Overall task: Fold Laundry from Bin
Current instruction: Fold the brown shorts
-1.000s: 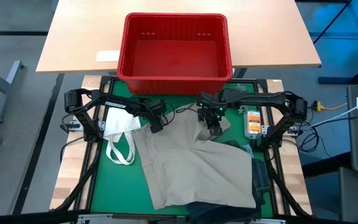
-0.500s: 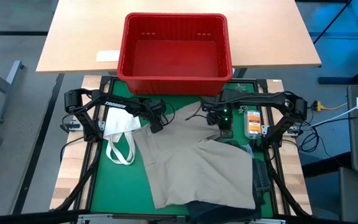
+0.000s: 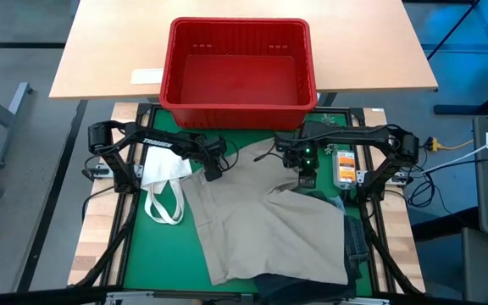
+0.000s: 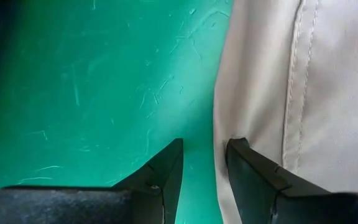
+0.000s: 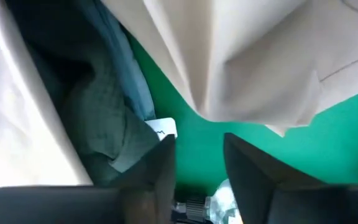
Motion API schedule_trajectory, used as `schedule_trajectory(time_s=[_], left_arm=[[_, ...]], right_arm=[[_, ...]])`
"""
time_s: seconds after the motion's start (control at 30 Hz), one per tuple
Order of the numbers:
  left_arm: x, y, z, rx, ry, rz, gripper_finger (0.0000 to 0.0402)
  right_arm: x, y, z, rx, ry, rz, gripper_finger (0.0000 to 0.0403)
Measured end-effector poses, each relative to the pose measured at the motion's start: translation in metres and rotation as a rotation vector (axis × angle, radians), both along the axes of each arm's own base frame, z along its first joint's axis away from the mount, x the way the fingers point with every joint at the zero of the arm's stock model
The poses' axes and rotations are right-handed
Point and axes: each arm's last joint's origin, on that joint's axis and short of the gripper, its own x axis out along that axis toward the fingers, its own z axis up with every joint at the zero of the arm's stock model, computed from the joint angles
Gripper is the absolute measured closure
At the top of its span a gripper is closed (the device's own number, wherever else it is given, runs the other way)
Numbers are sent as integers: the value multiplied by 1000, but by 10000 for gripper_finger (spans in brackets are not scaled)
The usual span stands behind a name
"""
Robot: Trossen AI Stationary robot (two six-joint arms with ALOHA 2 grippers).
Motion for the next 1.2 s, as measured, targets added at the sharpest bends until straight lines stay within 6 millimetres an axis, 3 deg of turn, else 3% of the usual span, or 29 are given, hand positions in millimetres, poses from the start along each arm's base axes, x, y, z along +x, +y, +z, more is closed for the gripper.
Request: schedule_trajectory(time_s=[0.17,0.37,0.5,0.63,0.83,1.07,1.2], left_arm=[[-4,0,-1,-15,39,-3,283],[-6,-5,-1,-29,74,-15,283],[-7,-7,-2,-35,91,-16,283],[-7,-12,-2,-30,106,-32,283],[-8,-18,-2,-25,133,-52,283],[-7,-20,-2,-26,136,-58,283],[-7,-20,-2,-26,136,-59,283]], right_arm=[[2,-3,9,-58,20,-39,223],[17,-18,40,-230,-95,29,217],[22,-41,45,-301,-245,-70,217],[19,-70,39,-336,-286,-252,217],[16,-97,12,-303,-213,-346,217],[24,-106,-20,-255,-135,-370,217],[25,-106,-23,-249,-125,-367,217]])
